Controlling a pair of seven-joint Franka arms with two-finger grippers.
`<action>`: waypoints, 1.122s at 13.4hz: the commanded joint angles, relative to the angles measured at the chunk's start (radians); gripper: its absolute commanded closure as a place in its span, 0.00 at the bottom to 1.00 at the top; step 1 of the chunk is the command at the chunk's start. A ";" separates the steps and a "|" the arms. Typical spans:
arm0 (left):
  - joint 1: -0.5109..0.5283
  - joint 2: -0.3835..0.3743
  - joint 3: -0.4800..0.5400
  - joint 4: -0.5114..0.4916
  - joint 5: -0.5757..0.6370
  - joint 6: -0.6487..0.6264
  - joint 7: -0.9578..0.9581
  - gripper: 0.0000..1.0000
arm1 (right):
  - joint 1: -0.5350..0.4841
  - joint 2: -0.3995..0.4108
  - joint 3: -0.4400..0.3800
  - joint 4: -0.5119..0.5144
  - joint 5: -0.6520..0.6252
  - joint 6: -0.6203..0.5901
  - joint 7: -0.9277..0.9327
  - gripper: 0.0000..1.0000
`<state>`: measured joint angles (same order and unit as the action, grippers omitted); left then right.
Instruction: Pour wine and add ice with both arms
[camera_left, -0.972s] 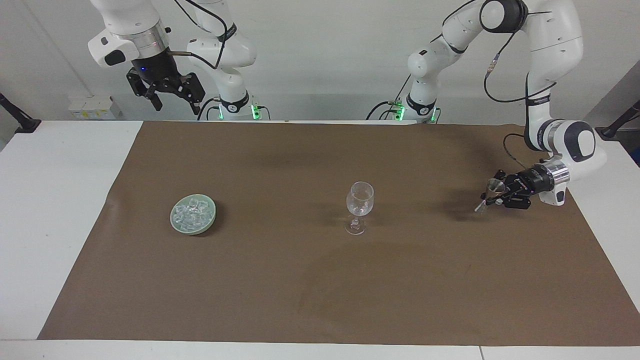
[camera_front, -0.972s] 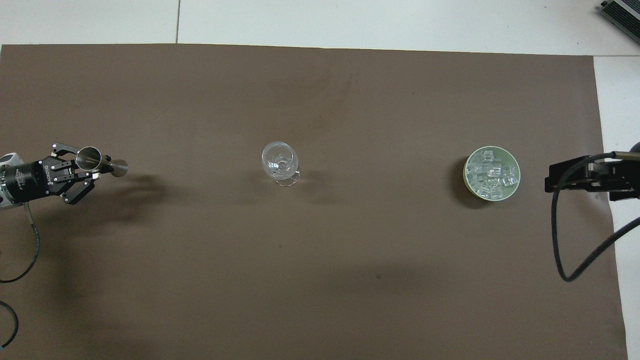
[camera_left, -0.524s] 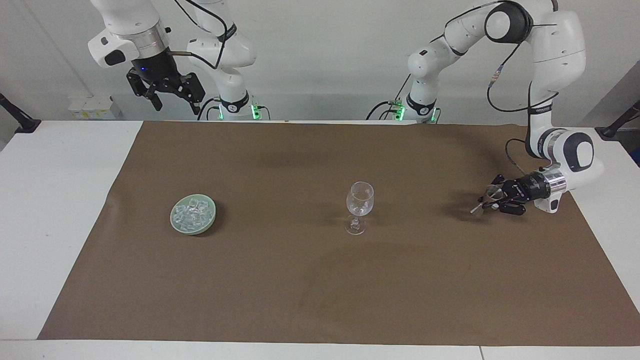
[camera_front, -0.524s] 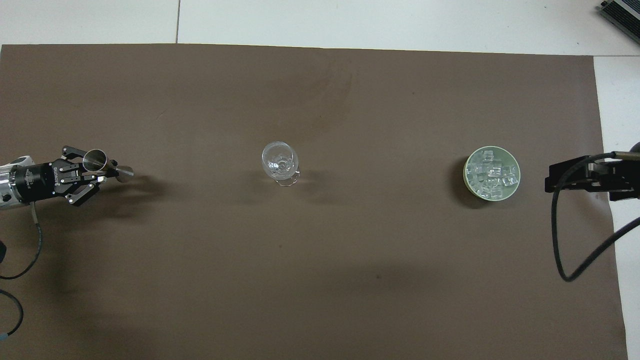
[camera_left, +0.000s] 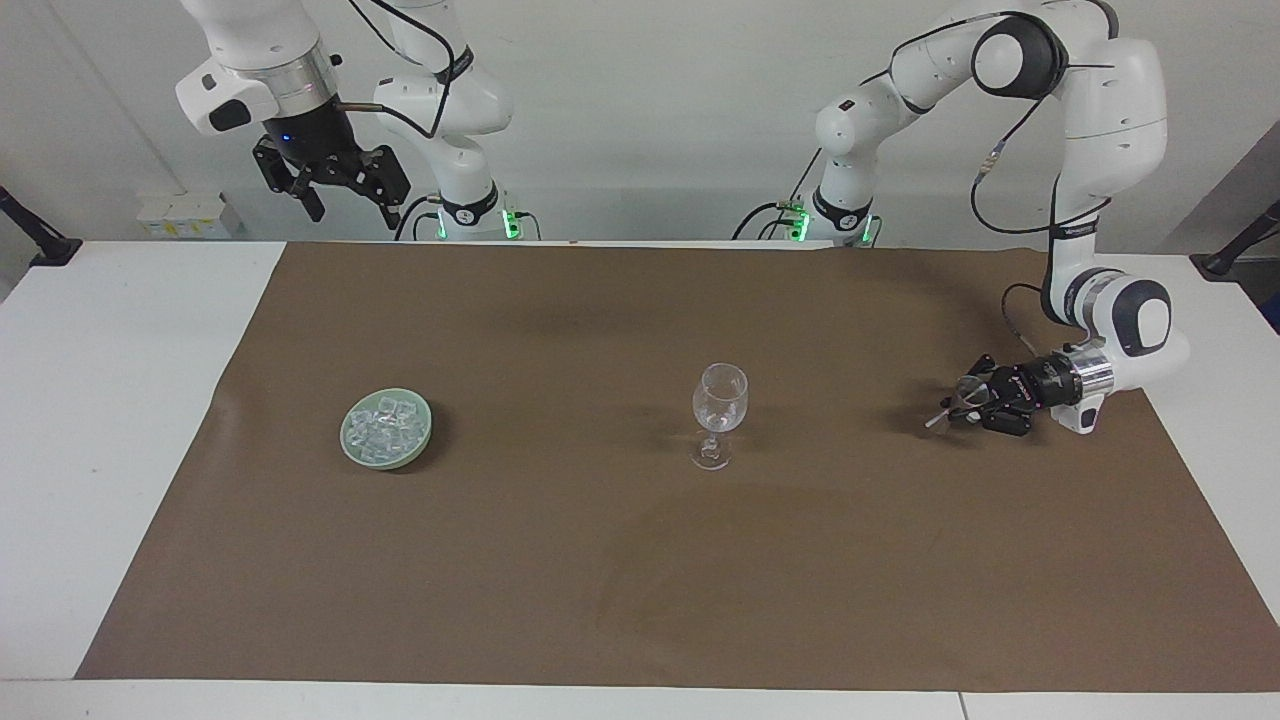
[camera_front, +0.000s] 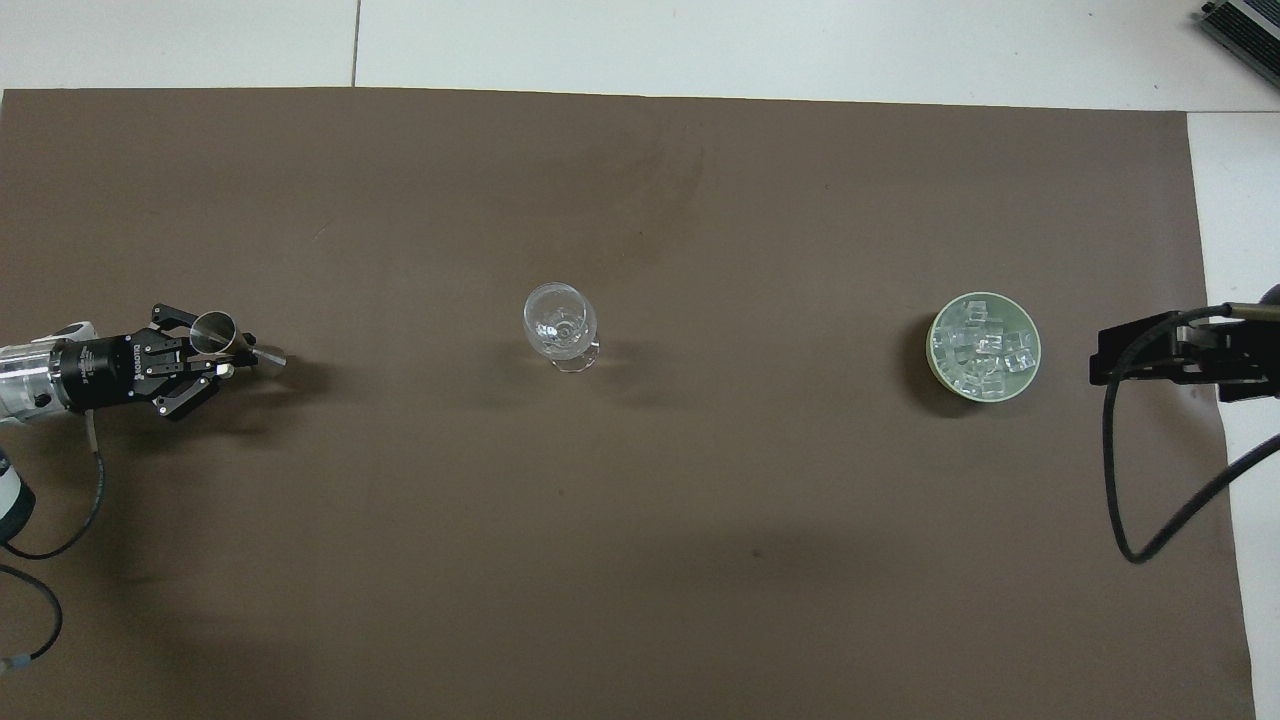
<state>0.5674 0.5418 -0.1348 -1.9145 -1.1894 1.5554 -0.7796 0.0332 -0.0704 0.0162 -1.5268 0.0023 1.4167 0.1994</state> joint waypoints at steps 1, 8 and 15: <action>-0.001 0.055 0.003 0.043 0.019 -0.031 0.000 1.00 | -0.001 -0.020 -0.001 -0.024 -0.012 0.002 -0.021 0.00; -0.003 0.058 0.003 0.049 0.022 -0.029 0.045 1.00 | -0.050 -0.045 -0.004 -0.110 -0.010 0.103 -0.034 0.00; -0.015 0.058 0.003 0.049 0.021 -0.029 0.051 1.00 | -0.067 -0.083 -0.005 -0.382 -0.012 0.466 -0.107 0.00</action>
<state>0.5629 0.5819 -0.1410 -1.8904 -1.1834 1.5534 -0.7383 -0.0253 -0.0855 0.0065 -1.7740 0.0023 1.7746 0.1218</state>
